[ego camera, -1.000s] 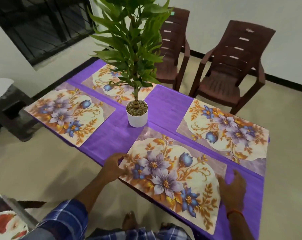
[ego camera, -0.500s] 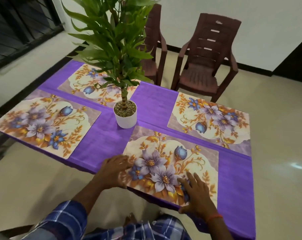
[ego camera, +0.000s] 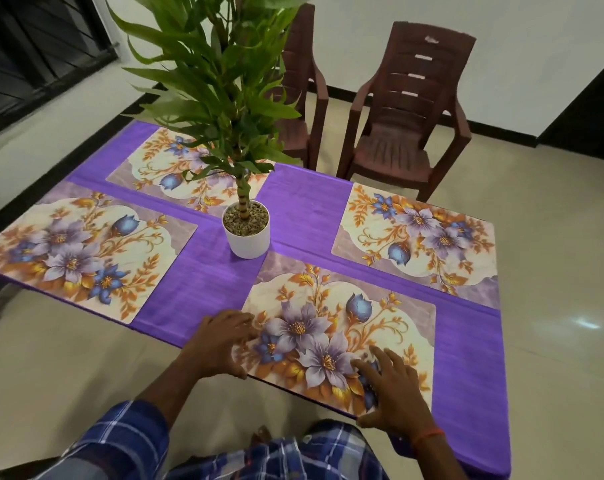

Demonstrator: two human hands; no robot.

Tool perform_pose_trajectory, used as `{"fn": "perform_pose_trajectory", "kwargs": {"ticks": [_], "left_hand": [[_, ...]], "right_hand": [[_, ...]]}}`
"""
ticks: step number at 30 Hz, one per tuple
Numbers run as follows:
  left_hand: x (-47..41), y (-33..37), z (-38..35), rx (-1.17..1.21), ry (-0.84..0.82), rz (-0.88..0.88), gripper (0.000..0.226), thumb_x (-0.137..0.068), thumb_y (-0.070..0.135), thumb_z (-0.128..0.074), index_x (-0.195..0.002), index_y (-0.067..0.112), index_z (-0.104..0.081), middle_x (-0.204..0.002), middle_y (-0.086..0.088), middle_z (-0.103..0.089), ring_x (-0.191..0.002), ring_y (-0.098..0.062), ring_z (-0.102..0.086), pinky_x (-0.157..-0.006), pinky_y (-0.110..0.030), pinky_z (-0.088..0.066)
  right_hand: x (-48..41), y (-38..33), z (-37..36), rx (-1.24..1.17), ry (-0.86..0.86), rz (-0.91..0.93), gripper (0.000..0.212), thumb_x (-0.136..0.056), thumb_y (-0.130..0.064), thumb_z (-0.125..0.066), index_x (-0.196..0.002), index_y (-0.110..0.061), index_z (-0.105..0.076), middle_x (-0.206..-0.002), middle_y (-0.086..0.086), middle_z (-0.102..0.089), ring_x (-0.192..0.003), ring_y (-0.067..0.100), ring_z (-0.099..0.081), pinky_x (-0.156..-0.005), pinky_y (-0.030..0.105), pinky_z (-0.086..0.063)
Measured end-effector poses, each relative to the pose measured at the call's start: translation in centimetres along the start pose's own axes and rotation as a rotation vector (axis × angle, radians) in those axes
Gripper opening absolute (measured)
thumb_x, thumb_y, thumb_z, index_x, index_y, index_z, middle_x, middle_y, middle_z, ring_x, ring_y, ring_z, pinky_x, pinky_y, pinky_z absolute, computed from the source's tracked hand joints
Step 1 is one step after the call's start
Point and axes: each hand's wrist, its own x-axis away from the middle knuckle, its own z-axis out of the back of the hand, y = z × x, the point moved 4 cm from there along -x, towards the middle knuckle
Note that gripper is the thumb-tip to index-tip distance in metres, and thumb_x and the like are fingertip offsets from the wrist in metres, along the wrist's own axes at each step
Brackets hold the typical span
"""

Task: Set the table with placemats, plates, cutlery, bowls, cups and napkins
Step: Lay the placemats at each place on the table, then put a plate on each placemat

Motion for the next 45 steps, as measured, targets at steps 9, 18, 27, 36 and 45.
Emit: {"fn": "perform_pose_trajectory", "kwargs": {"ticks": [9, 18, 27, 36, 45], "left_hand": [[-0.4, 0.4, 0.0, 0.017, -0.075, 0.065, 0.098, -0.061, 0.073, -0.081, -0.146, 0.038, -0.048, -0.161, 0.013, -0.034, -0.147, -0.016, -0.029, -0.116, -0.044, -0.031], [0.7, 1.9, 1.0, 0.093, 0.079, 0.159, 0.098, -0.063, 0.092, -0.057, -0.140, 0.031, -0.055, -0.151, 0.007, -0.050, -0.138, -0.020, -0.048, -0.106, -0.048, -0.044], [7.2, 1.2, 1.7, 0.190, 0.326, 0.501, 0.079, -0.075, 0.082, -0.049, -0.141, 0.038, -0.053, -0.157, 0.011, -0.041, -0.143, -0.015, -0.040, -0.101, -0.046, -0.044], [18.4, 0.1, -1.8, 0.318, 0.471, 0.846, 0.068, -0.076, 0.070, -0.058, -0.134, 0.035, -0.055, -0.149, 0.000, -0.052, -0.137, -0.022, -0.050, -0.109, -0.047, -0.044], [28.5, -2.1, -3.2, 0.480, 0.545, 1.104, 0.071, -0.084, 0.054, -0.072, -0.146, 0.031, -0.049, -0.160, 0.005, -0.038, -0.147, -0.015, -0.035, -0.120, -0.035, -0.029]], "right_hand": [[-0.1, 0.2, 0.4, 0.049, 0.016, 0.040, 0.109, -0.045, -0.091, -0.057, -0.143, -0.047, -0.037, -0.158, 0.006, -0.037, -0.142, 0.039, -0.034, -0.104, 0.059, -0.039], [-4.4, -0.6, 5.3, -0.068, 0.082, 0.161, 0.078, -0.080, -0.071, -0.061, -0.146, -0.035, -0.041, -0.150, 0.001, -0.042, -0.137, 0.026, -0.037, -0.104, 0.041, -0.041], [-10.4, -6.6, 7.5, -0.022, 0.105, 0.423, 0.060, -0.079, -0.059, -0.052, -0.129, -0.026, -0.057, -0.124, 0.007, -0.061, -0.110, 0.034, -0.059, -0.086, 0.049, -0.052], [-12.5, -18.0, 7.0, 0.019, -0.013, 0.713, 0.067, -0.078, -0.061, -0.057, -0.138, -0.031, -0.050, -0.137, 0.007, -0.055, -0.129, 0.035, -0.048, -0.100, 0.054, -0.042], [-11.2, -32.7, 5.1, 0.172, -0.057, 0.992, 0.069, -0.083, -0.063, -0.059, -0.144, -0.033, -0.047, -0.146, 0.002, -0.044, -0.138, 0.029, -0.036, -0.107, 0.048, -0.033]]}}
